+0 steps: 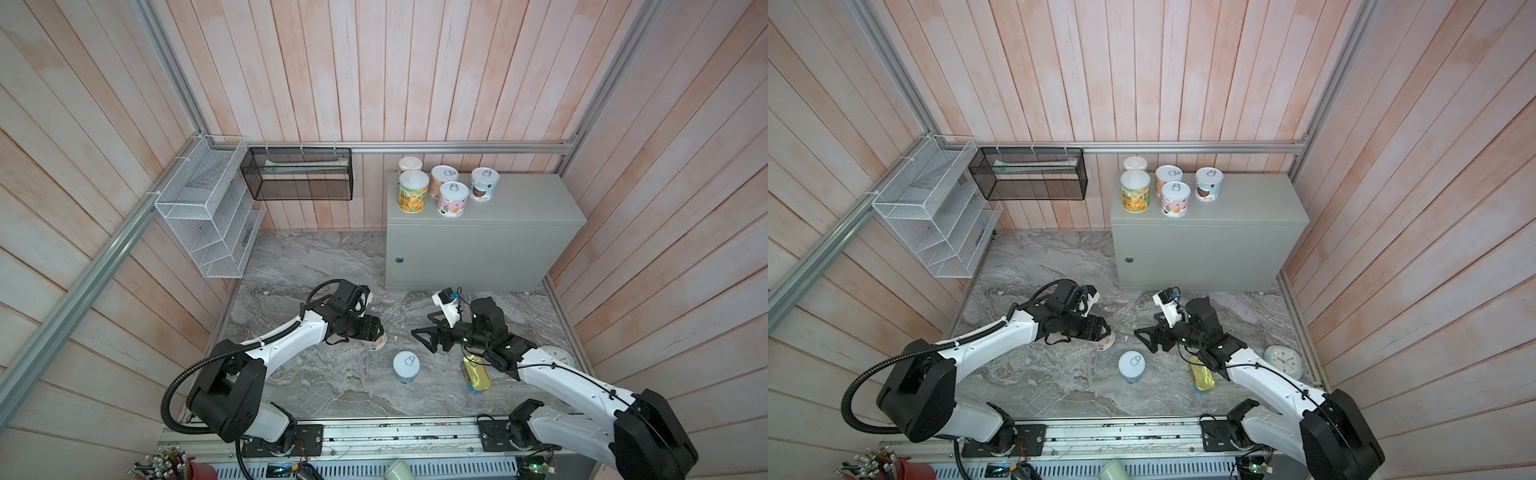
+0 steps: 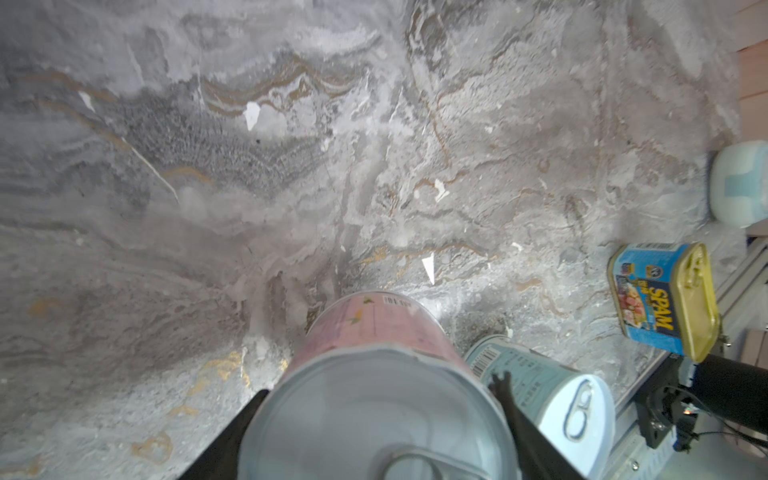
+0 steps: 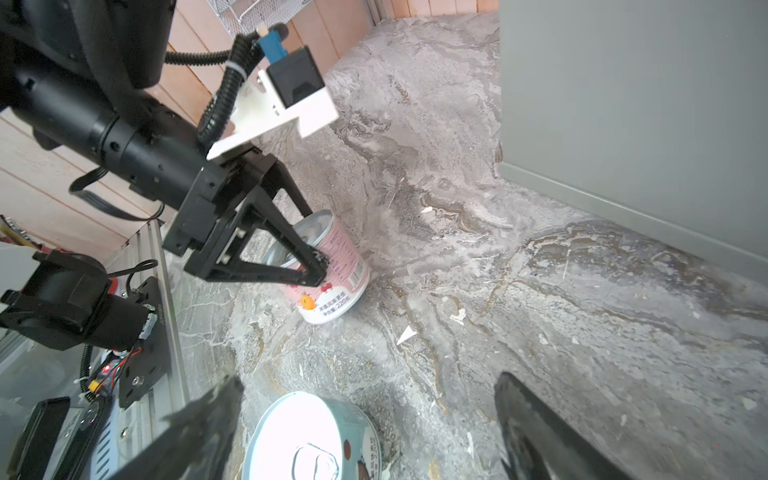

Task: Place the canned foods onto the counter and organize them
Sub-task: 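Lift the pink can with left gripper while right gripper moves toward it, then bring right gripper around the pink can held by the left gripper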

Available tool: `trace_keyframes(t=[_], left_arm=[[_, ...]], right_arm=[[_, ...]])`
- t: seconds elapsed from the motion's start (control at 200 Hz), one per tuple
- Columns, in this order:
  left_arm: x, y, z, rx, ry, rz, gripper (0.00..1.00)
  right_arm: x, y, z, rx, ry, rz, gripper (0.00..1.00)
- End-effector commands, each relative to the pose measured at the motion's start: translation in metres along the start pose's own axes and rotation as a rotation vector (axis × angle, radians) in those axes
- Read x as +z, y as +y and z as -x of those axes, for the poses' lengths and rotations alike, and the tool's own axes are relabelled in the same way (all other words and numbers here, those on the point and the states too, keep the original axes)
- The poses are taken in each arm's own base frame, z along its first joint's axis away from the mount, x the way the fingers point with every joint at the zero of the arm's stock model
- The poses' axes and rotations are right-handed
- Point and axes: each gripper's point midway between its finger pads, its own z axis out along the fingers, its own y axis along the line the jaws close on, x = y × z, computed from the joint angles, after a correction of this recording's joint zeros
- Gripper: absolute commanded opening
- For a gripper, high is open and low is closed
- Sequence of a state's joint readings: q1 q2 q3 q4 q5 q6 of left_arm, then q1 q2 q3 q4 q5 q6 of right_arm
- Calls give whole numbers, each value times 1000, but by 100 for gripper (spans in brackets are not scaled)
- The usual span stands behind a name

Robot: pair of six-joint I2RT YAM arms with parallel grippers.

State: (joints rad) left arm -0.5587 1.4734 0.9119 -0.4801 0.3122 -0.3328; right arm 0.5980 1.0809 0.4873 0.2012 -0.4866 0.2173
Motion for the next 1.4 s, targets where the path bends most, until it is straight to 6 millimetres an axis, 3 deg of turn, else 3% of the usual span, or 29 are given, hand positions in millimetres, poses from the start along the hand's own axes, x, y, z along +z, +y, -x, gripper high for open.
trace_keyframes(t=[0.0, 0.305, 0.675, 1.08, 1.395], left_arm=[[-14, -25, 26, 36, -76, -94, 57], [-22, -38, 29, 37, -68, -145, 57], [-41, -60, 38, 41, -91, -230, 56], [-46, -88, 33, 74, -59, -317, 56], [-48, -91, 31, 73, -50, -337, 56]], right_arm=[[-3, 15, 1, -60, -19, 50, 94], [-6, 36, 4, -155, -82, 70, 94], [11, 54, 5, -255, -116, 64, 94], [30, 50, 9, -294, -167, 52, 92], [44, 50, 8, -299, -155, 58, 91]])
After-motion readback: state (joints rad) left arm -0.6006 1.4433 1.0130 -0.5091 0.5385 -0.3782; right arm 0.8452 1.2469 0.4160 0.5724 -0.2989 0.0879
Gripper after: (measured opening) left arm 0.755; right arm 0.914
